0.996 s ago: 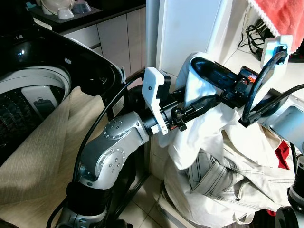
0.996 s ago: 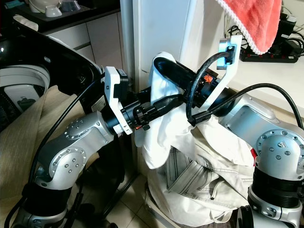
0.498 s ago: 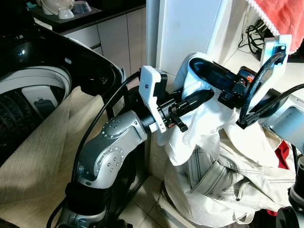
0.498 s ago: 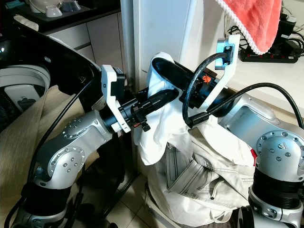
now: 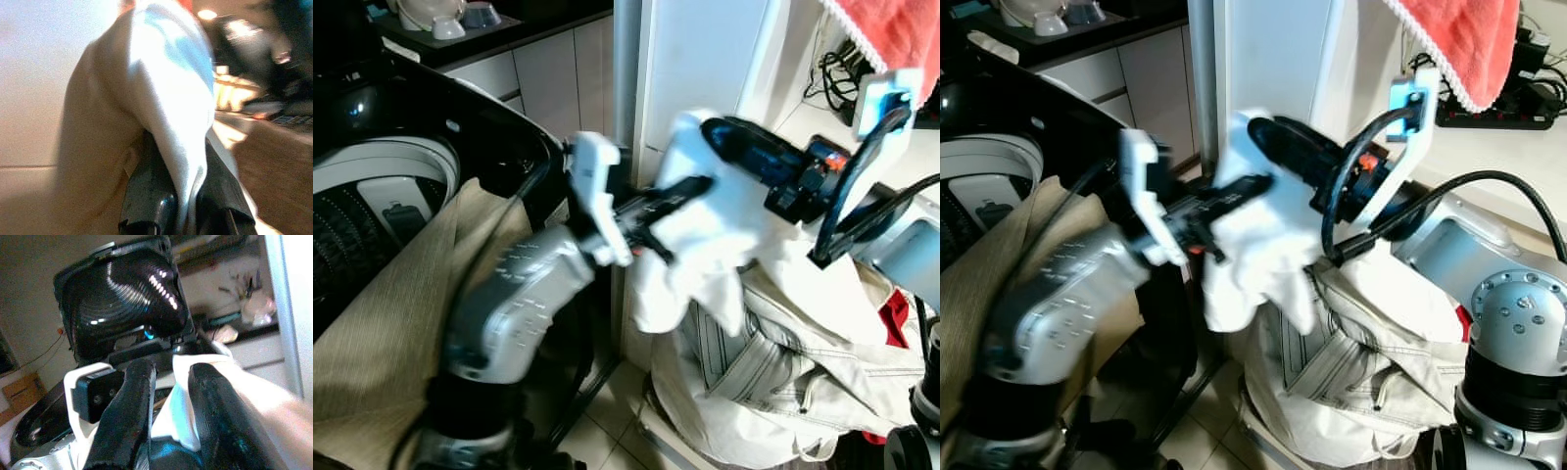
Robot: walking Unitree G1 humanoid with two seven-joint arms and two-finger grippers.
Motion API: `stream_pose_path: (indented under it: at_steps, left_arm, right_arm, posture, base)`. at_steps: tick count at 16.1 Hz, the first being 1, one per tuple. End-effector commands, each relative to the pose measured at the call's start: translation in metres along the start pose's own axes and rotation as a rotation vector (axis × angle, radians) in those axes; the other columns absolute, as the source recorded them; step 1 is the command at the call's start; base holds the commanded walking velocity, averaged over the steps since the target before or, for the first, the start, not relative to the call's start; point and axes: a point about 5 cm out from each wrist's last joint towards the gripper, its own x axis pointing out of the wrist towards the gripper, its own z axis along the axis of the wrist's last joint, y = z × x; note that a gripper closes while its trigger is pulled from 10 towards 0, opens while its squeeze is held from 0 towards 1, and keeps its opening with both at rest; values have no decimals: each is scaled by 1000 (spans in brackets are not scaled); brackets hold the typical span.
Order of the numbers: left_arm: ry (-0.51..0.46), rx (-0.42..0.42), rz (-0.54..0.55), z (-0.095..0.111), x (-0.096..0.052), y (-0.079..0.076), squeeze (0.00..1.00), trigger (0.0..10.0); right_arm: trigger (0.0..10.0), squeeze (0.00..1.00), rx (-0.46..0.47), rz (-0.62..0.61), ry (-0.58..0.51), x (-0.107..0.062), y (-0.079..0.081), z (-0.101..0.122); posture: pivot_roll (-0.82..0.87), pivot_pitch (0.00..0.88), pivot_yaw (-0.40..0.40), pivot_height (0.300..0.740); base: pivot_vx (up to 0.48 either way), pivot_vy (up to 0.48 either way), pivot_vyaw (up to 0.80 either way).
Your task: Clothes washing
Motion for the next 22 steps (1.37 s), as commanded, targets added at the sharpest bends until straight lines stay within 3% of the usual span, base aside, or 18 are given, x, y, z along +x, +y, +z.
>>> stream_pose_path:
  at_steps: [1,2,3,4,6,7,8,9,10,12,13,14,15,16,19,20,21,22]
  left_arm:
    - [-51,41,52,16,-9,13,0,0]
    - [-76,116,90,34,-17,25,0,0]
    - [-155,272,212,72,-27,47,0,0]
    - [-155,272,212,72,-27,47,0,0]
    - [-344,766,629,171,-47,76,0,0]
    - [-403,980,775,206,-59,74,0,0]
    - [-426,1067,833,219,-64,72,0,0]
    - [-427,1261,944,239,-74,67,0,0]
    - [-402,1316,984,242,-77,68,0,0]
    - [-180,1270,1121,218,-90,108,0,0]
    - [80,1121,1181,177,-101,144,0,2431]
    - [248,986,1220,143,-114,166,0,8353]
    - [350,888,1258,119,-126,178,0,10000]
    - [367,741,1307,102,-137,184,0,10000]
    - [374,534,1317,83,-147,191,0,10000]
    - [374,499,1312,83,-148,193,651,10000]
    - [388,473,1306,83,-150,194,1000,10000]
    - [391,449,1305,83,-151,195,1000,10000]
  right_arm:
    - [10000,1000,-51,-13,-75,-3,2,16]
    - [10000,0,-46,-7,-105,-5,2,21]
    - [10000,0,-56,4,-108,-6,4,23]
    - [10000,0,-56,4,-108,-6,4,23]
    - [10000,0,-72,-31,-95,-7,2,21]
    - [10000,0,-74,-40,-92,-6,1,20]
    - [10000,0,-74,-43,-91,-6,1,19]
    - [10000,0,-80,-43,-78,-4,2,16]
    - [10000,0,-84,-41,-68,-4,2,15]
    - [10000,0,-99,6,11,-2,9,1]
    - [10000,0,-109,39,81,-2,14,-11]
    - [10000,0,-116,50,123,-2,17,-18]
    - [10000,0,-117,60,145,0,20,-24]
    - [10000,0,-119,82,173,1,24,-28]
    - [10000,0,-117,142,230,-1,31,-36]
    - [10000,0,-112,166,248,-3,33,-39]
    - [10000,0,-101,199,279,-6,36,-42]
    - [10000,0,-100,225,305,-8,38,-45]
  posture:
    - [-86,0,-2,740]
    - [-86,0,-2,740]
    - [-77,0,-6,740]
    - [-77,0,-6,740]
    - [-66,0,-11,740]
    - [-65,0,-11,740]
    - [-65,0,-11,740]
    - [-66,0,-8,740]
    - [-66,0,-8,740]
    - [-68,0,-5,740]
    - [-69,0,-4,740]
    - [-69,0,-2,740]
    - [-73,0,-2,740]
    - [-84,0,0,740]
    - [-84,0,0,740]
    - [-84,0,0,740]
    - [-83,0,-1,740]
    - [-83,0,-1,740]
  base:
    - [0,0,0]
    - [0,0,0]
    - [0,0,0]
    - [0,0,0]
    - [0,0,0]
    - [0,0,0]
    - [0,0,0]
    - [0,0,0]
    - [0,0,0]
    - [0,0,0]
    - [0,0,0]
    - [0,0,0]
    - [0,0,0]
    - [0,0,0]
    - [0,0,0]
    - [0,0,0]
    - [0,0,0]
    - [0,0,0]
